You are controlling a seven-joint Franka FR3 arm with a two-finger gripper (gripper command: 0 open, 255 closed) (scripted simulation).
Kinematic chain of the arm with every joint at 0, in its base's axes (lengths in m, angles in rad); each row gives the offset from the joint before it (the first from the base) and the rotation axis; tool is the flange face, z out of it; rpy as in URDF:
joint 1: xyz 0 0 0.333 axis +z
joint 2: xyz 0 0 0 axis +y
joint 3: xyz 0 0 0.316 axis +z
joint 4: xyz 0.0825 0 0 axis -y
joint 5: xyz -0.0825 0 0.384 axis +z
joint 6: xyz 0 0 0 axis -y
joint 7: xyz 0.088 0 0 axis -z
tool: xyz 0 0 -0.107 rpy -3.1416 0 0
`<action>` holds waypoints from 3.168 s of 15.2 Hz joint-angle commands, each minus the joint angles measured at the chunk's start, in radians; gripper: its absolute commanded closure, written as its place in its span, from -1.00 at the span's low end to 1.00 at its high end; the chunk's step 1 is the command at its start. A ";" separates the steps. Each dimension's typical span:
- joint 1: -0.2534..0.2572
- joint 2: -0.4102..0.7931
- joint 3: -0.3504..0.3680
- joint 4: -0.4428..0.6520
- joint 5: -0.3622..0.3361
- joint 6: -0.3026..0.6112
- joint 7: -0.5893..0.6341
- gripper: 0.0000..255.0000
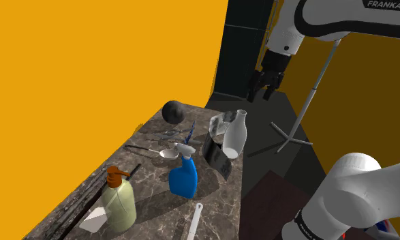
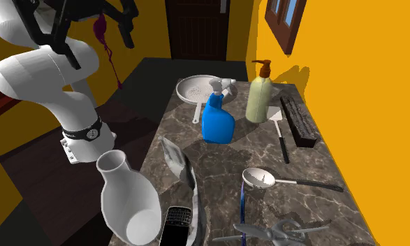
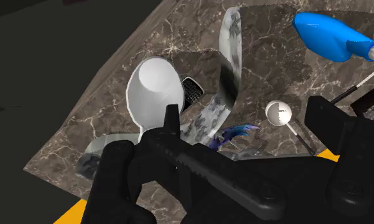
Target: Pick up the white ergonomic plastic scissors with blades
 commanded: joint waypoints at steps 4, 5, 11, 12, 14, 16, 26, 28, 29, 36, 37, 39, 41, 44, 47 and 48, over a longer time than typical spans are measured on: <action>0.018 0.089 -0.025 -0.005 -0.009 0.087 -0.075 -1.00; 0.025 0.121 -0.032 -0.003 -0.011 0.116 -0.099 -1.00; 0.063 0.328 -0.073 0.036 -0.010 0.270 -0.247 -1.00; 0.069 0.365 -0.078 0.048 -0.007 0.292 -0.272 -1.00; 0.081 0.439 -0.087 0.075 0.000 0.334 -0.321 -1.00; 0.092 0.515 -0.095 0.107 0.010 0.372 -0.370 -1.00; 0.123 0.899 -0.089 0.342 0.072 0.494 -0.599 -1.00; 0.124 0.975 -0.080 0.403 0.080 0.505 -0.638 -1.00; 0.124 1.014 -0.074 0.435 0.084 0.509 -0.657 -1.00; 0.124 1.224 -0.041 0.621 0.091 0.524 -0.743 -1.00; 0.124 1.230 -0.041 0.617 0.092 0.534 -0.745 -1.00; 0.123 1.244 -0.039 0.609 0.095 0.555 -0.748 -1.00; 0.123 1.258 -0.038 0.603 0.097 0.576 -0.751 -1.00; 0.122 1.269 -0.037 0.598 0.100 0.592 -0.753 -1.00; 0.122 1.269 -0.037 0.599 0.100 0.590 -0.754 1.00; 0.122 1.269 -0.037 0.599 0.100 0.590 -0.754 1.00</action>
